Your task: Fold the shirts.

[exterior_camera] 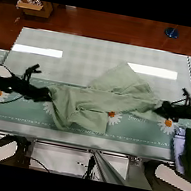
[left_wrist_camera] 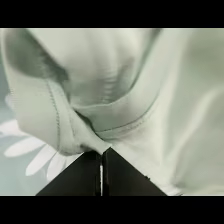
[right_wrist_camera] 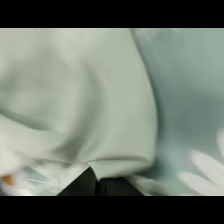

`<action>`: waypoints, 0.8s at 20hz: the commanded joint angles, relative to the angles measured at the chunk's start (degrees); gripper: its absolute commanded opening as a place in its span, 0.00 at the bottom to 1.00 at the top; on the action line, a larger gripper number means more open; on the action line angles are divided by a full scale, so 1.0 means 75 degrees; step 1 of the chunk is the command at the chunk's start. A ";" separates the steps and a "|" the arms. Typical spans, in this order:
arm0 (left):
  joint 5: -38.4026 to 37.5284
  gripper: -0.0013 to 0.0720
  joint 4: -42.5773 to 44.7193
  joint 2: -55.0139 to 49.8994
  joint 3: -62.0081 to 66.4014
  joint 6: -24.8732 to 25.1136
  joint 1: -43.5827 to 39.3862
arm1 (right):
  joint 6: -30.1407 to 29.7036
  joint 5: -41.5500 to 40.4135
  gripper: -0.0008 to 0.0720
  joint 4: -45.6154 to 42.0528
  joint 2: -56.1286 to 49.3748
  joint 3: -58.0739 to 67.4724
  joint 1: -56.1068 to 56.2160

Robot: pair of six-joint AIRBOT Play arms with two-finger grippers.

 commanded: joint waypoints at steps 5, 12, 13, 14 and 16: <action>-0.0122 0.05 -0.0277 0.1673 0.4287 -0.0178 0.1172 | -0.0201 -0.0420 0.06 0.3684 0.2955 0.3057 0.0087; 0.0755 0.05 -0.0181 0.2576 0.7624 -0.0152 0.1647 | 0.0819 -0.1128 0.06 0.3564 0.3707 0.6207 0.0085; 0.1023 0.05 -0.0154 0.2731 0.7874 -0.0154 0.1647 | 0.0927 -0.1157 0.06 0.3474 0.3710 0.6563 0.0085; 0.1192 0.05 -0.0152 0.2871 0.8072 -0.0152 0.1647 | 0.1084 -0.1154 0.06 0.3334 0.3710 0.6866 0.0085; 0.1233 0.05 -0.0096 0.3168 0.8314 -0.0154 0.1647 | 0.1335 -0.1043 0.06 0.2885 0.3707 0.7487 0.0085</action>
